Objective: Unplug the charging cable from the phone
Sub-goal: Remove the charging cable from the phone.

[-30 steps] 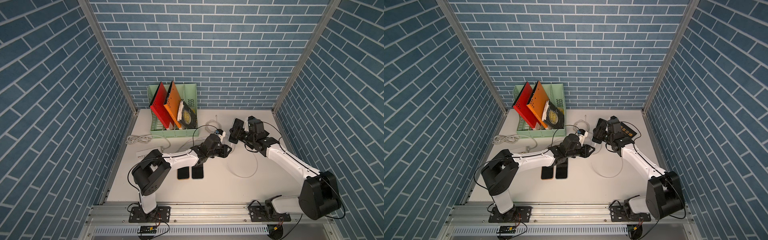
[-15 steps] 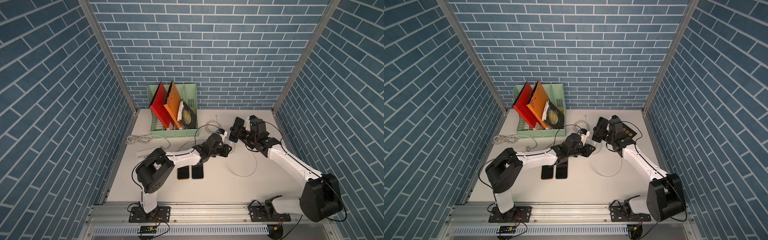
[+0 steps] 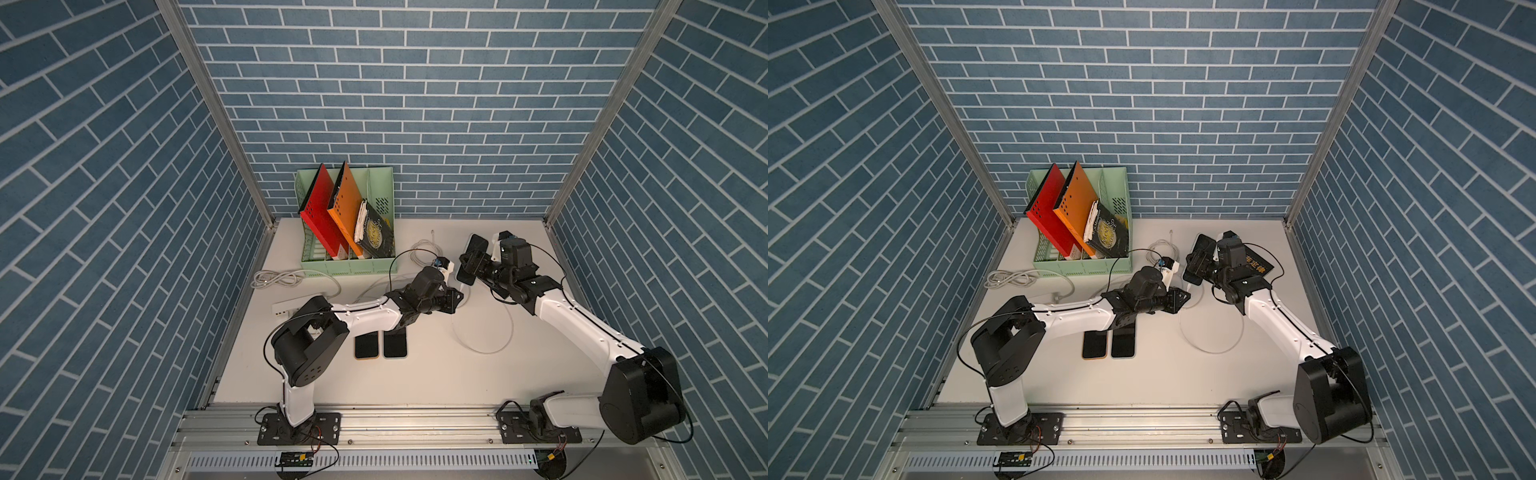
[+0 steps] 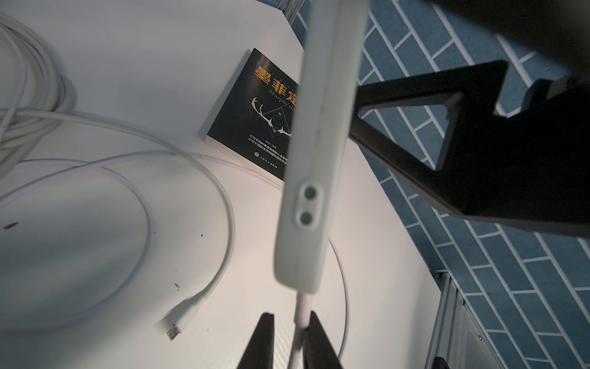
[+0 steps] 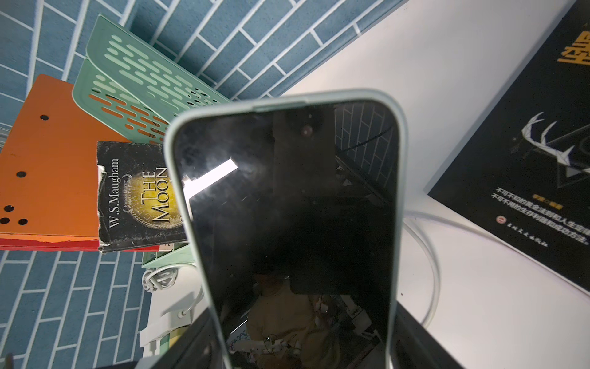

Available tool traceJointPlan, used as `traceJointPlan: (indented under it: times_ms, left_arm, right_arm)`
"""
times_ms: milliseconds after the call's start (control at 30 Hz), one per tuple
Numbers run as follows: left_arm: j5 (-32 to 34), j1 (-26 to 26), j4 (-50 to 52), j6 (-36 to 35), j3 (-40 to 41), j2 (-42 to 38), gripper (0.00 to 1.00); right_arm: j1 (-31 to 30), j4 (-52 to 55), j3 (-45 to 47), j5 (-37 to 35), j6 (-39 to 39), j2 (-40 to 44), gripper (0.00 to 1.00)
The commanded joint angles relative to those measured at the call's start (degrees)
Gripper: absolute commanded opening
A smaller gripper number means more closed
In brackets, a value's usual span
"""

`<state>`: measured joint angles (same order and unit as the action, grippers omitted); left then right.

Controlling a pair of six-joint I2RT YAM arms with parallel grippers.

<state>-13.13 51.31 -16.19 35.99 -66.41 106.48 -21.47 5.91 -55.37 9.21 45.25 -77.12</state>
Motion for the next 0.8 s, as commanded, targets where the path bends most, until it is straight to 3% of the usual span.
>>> traceJointPlan:
  times_ms: [0, 333, 467, 600, 767]
  left_arm:
    - [0.97, 0.28, 0.23, -0.87, -1.49, -0.44, 0.19]
    - [1.16, 0.24, -0.03, -0.87, -1.35, -1.33, 0.22]
    - [1.27, 0.28, -0.24, -0.83, -0.92, -1.70, 0.15]
    - [1.24, 0.28, -0.25, -0.93, -0.76, -1.89, 0.01]
    - [1.37, 0.28, 0.18, -1.32, -0.52, -2.05, 0.00]
  right_arm:
    - [0.29, -3.74, 0.23, 0.56, 1.59, 1.97, 0.21]
    - [0.28, -3.88, 0.81, 0.56, 2.07, 2.24, 0.21]
    - [0.29, -4.09, 0.96, 0.71, 2.28, 2.24, 0.21]
    - [0.29, -4.22, 0.86, 0.78, 2.51, 2.17, 0.20]
    - [0.42, -4.32, 0.11, 0.64, 2.56, 1.74, 0.20]
